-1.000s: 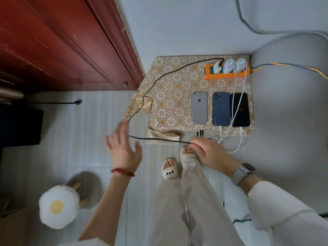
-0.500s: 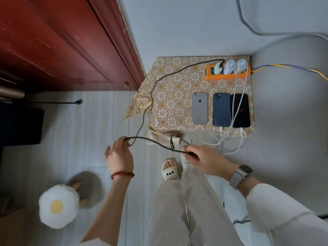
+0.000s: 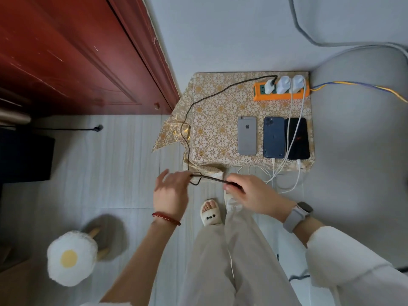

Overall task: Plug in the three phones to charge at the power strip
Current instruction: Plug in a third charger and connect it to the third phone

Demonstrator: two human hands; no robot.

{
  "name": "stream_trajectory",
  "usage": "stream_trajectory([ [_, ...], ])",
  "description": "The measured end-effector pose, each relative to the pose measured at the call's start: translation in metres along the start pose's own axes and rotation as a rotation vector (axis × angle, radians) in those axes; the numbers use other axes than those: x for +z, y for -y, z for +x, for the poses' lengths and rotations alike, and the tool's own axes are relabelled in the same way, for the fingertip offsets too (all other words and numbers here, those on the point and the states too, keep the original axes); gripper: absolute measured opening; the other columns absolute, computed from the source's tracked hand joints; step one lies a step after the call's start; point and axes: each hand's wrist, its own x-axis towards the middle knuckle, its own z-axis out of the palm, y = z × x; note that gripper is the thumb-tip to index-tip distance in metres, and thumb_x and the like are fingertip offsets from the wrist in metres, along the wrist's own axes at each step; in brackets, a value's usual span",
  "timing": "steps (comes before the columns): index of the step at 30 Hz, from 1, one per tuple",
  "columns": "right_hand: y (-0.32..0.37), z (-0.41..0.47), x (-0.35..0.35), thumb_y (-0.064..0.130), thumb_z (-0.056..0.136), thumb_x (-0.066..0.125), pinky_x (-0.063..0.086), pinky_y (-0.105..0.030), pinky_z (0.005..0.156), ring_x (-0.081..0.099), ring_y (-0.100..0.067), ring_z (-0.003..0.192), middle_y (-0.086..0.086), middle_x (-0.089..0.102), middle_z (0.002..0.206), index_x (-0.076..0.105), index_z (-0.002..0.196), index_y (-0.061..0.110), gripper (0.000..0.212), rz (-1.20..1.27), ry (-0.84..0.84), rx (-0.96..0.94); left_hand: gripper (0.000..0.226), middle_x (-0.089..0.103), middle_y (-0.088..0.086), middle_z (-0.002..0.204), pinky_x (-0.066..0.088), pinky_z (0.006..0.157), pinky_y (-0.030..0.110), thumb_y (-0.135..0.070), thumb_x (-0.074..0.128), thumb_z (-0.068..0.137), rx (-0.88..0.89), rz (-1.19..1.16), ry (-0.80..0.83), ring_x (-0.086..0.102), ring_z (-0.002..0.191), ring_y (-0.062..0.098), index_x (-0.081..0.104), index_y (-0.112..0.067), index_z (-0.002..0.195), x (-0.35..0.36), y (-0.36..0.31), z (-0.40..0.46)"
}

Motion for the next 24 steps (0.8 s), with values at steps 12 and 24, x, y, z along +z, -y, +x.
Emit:
stream_trajectory([
  [12,-0.036,-0.001,-0.027,0.028,0.091,0.048,0.038,-0.033,0.065,0.05,-0.018,0.068,0.008,0.051,0.068,0.046,0.08,0.024,0.012,-0.147,0.158,0.208,0.027,0.068,0.012,0.103,0.046,0.073,0.041,-0.012,0.033,0.093,-0.895,-0.073,-0.199,0.059,0.089,0.039,0.059,-0.013,0.102,-0.022,0.043,-0.005],
  [24,-0.004,0.019,-0.002,0.027,0.092,0.045,0.04,-0.035,0.066,0.052,-0.02,0.069,-0.006,0.063,0.077,0.06,0.09,0.008,0.024,-0.191,0.048,-0.08,0.047,0.062,0.006,0.122,0.028,0.104,0.064,-0.036,0.041,0.085,0.115,0.022,0.247,0.048,0.124,0.027,0.041,-0.02,0.129,0.014,-0.027,0.002],
])
